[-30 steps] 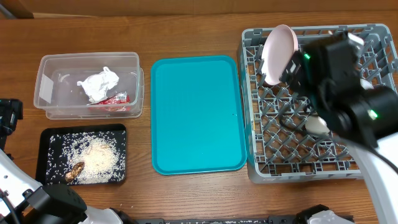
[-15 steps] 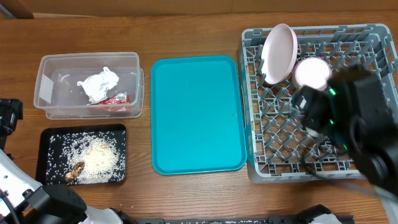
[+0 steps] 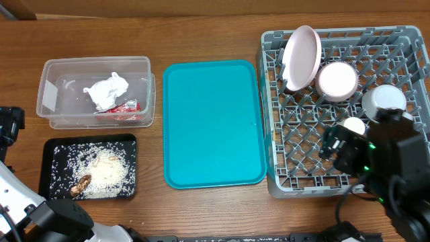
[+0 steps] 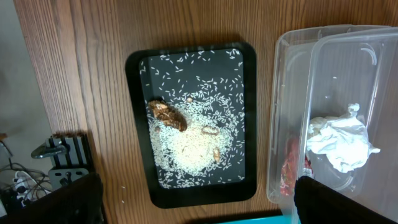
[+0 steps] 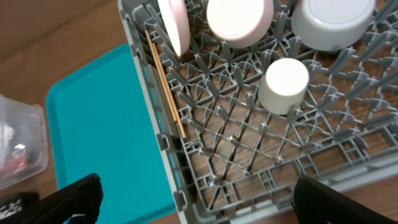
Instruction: Sort waste into correct bins and load items into the dishwasher
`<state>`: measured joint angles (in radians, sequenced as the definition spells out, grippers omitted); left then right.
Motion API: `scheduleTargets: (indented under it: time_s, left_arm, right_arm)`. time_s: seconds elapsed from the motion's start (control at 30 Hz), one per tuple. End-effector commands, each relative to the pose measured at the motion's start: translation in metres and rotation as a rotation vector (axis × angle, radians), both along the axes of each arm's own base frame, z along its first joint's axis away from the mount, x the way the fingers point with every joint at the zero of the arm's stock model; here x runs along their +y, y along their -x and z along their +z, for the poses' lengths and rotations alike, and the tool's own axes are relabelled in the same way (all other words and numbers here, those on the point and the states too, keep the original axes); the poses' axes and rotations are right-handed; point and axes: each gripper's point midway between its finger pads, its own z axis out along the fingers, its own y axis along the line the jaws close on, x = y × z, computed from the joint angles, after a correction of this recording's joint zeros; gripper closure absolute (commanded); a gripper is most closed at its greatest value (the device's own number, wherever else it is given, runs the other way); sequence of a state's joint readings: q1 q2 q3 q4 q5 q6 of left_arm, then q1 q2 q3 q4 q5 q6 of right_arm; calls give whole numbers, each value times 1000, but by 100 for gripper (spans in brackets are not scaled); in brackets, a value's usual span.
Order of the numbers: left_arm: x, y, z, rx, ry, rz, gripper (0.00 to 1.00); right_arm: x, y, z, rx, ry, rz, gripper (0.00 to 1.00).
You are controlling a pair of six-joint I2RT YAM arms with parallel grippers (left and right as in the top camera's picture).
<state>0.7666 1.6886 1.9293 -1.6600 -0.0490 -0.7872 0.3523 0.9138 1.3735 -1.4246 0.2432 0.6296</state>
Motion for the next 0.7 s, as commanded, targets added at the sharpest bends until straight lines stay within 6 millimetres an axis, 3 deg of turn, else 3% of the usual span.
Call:
scheduleTargets:
  time_s: [0.0,0.37,0.67]
  left_arm:
    - [3,2,6,-11,-21,27,0]
    - [3,2,6,-12,-20,27,0]
    - [3,2,6,-12,-20,27,0]
  right_arm:
    - [2,-10,-17,9,10,-8,0]
    - [23,-65,-34,-20,-2,-7,0]
    - [38,-76,-66,111,-11,32,0]
